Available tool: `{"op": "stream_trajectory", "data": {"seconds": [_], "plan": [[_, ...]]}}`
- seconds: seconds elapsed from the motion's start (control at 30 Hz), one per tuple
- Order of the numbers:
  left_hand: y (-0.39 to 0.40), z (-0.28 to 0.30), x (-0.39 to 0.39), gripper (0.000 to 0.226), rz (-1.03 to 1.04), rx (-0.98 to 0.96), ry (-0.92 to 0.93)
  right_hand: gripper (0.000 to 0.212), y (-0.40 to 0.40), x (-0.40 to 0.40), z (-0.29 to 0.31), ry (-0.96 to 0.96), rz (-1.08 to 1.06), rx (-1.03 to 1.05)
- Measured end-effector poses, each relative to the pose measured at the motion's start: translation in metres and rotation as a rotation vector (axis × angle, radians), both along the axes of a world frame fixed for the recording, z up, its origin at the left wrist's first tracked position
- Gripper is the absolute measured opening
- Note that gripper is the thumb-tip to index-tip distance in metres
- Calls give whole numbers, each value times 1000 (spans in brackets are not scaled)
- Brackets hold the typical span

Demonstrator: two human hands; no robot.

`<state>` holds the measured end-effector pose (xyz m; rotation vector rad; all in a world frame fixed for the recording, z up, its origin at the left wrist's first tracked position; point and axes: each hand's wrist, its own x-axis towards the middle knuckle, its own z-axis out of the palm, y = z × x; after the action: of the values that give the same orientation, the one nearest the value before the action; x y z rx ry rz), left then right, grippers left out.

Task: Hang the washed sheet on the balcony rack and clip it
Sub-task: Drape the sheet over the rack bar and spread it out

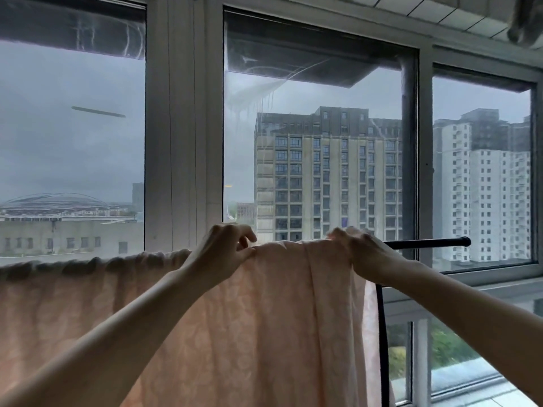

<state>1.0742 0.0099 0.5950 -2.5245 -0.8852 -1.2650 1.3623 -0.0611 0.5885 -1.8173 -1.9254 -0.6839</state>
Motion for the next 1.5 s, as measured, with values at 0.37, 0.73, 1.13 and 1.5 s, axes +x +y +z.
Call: {"op": "stream_trajectory", "data": {"seconds": [0.37, 0.73, 1.13, 1.5], "plan": [[3, 1, -2, 7, 29, 90, 31, 20, -9, 18, 9, 90, 159, 75], [-4, -2, -12, 8, 117, 114, 15, 8, -6, 4, 8, 13, 132, 261], [0, 11, -71, 17, 367, 40, -12, 16, -11, 41, 26, -102, -180, 257], [-7, 12, -40, 16, 255, -44, 69, 14, -19, 55, 11, -92, -148, 175]]}}
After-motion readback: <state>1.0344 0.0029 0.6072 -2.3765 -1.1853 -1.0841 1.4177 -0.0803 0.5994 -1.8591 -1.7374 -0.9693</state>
